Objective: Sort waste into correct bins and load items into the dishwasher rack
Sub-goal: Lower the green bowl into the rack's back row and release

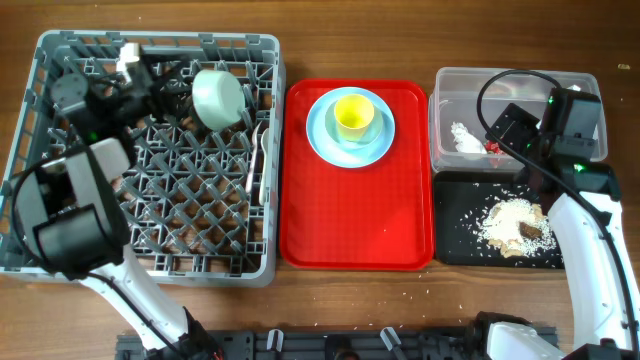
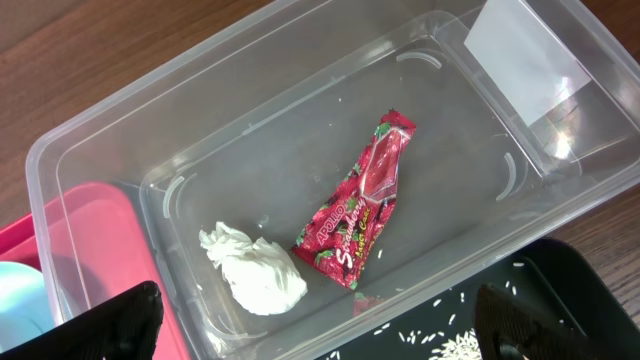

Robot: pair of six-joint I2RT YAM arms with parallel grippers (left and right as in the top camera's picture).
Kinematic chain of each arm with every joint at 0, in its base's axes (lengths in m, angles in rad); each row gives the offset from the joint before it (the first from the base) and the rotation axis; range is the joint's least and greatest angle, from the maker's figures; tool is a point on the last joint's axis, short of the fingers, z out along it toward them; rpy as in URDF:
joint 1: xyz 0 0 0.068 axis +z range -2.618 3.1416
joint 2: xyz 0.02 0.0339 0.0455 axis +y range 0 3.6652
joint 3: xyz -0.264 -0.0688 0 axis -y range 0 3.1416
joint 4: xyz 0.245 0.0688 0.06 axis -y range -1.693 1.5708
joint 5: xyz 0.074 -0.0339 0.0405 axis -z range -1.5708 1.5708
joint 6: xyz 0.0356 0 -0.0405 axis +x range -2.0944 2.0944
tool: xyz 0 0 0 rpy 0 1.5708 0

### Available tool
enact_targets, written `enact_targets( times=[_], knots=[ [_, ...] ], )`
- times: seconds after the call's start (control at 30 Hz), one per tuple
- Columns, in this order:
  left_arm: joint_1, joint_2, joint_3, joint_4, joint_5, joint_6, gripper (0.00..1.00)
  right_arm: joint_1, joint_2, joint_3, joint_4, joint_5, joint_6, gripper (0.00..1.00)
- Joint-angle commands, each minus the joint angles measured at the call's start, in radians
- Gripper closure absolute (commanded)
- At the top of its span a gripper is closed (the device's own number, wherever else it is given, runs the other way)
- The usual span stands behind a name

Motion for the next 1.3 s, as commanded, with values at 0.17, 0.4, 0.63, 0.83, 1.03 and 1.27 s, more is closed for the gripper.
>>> enact_targets(
  times=[0.17,0.4,0.63,0.83,1.03,1.27],
  knots=[
    [0.131,-0.043,-0.003,0.407,0.084,-0.306,0.01,-0.003,0.004,0.019,0.0,-0.009,-0.011,0.0],
    [0.13,-0.141,-0.003,0.601,0.078,-0.42,0.01,-0.003,0.004,0.019,0.0,-0.009,-0.011,0.0],
    [0.06,-0.141,0.131,0.456,0.039,-0.47,0.01,-0.003,0.004,0.019,0.0,-0.009,-0.011,0.0],
    [-0.047,-0.141,0.528,-0.36,-0.03,-0.041,0.01,-0.003,0.004,0.019,0.0,-0.009,-0.011,0.0],
    [-0.185,-0.141,0.586,-0.98,-0.411,0.42,0.01,-0.003,0.004,0.019,0.0,-0.009,-0.011,0.0],
    [-0.438,-0.22,0.586,-1.478,-0.921,0.931,0.01,-0.003,0.004,0.019,0.0,-0.009,-0.011,0.0]
  ],
)
